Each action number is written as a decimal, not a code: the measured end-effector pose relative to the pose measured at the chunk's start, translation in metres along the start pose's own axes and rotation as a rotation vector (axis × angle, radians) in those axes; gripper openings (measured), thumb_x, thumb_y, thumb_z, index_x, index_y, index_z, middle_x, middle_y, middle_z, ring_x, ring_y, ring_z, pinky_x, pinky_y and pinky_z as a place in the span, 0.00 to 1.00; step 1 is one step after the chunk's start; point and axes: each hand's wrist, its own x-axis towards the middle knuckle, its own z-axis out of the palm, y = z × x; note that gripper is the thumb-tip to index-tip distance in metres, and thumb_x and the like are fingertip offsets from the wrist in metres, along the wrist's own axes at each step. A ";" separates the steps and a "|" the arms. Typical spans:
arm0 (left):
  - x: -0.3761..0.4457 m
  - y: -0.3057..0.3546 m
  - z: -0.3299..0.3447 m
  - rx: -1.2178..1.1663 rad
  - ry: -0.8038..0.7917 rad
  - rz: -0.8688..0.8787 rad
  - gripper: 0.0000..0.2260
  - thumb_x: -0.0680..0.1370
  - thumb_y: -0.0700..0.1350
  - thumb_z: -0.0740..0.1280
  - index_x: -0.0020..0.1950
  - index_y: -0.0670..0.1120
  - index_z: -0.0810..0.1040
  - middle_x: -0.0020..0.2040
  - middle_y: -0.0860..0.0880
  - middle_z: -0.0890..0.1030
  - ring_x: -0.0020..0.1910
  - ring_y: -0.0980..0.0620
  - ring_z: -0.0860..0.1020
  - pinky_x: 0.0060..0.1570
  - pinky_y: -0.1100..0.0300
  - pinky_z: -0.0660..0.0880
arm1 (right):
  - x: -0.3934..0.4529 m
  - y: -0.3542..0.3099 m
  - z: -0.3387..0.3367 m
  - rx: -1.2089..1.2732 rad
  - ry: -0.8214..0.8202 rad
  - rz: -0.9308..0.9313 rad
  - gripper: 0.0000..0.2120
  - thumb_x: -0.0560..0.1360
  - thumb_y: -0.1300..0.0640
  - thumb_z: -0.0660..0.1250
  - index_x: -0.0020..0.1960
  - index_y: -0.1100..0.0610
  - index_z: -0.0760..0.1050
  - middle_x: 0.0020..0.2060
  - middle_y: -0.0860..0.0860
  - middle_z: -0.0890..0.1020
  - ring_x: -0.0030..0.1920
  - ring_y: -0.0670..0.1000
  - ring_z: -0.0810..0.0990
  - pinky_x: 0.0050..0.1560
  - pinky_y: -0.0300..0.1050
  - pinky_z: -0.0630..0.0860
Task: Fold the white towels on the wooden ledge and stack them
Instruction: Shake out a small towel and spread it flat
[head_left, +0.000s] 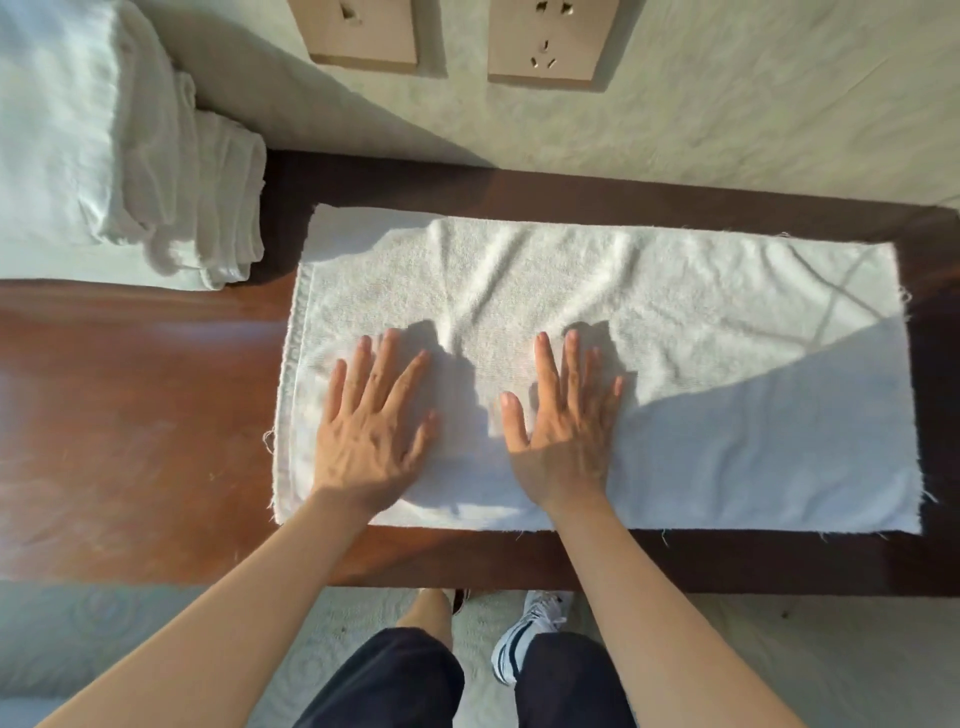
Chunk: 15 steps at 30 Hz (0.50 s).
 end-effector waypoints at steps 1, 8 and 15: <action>0.012 0.015 0.000 0.005 0.011 0.046 0.29 0.83 0.61 0.50 0.83 0.53 0.56 0.83 0.48 0.49 0.82 0.45 0.46 0.80 0.44 0.47 | 0.004 -0.001 -0.003 0.021 0.038 0.006 0.32 0.82 0.38 0.46 0.83 0.46 0.46 0.83 0.51 0.45 0.82 0.57 0.43 0.79 0.64 0.39; 0.070 0.058 0.022 0.143 -0.054 0.116 0.30 0.83 0.64 0.43 0.83 0.57 0.41 0.83 0.51 0.39 0.81 0.49 0.36 0.80 0.46 0.40 | 0.034 0.027 0.000 -0.104 0.054 0.092 0.31 0.82 0.38 0.45 0.83 0.45 0.46 0.83 0.51 0.45 0.82 0.59 0.41 0.78 0.68 0.42; 0.065 0.106 0.015 -0.006 0.059 0.198 0.29 0.81 0.57 0.50 0.82 0.50 0.59 0.83 0.46 0.49 0.82 0.43 0.46 0.80 0.44 0.47 | 0.021 0.054 -0.013 -0.098 -0.001 0.201 0.31 0.82 0.36 0.40 0.82 0.45 0.41 0.81 0.50 0.36 0.81 0.57 0.37 0.77 0.69 0.40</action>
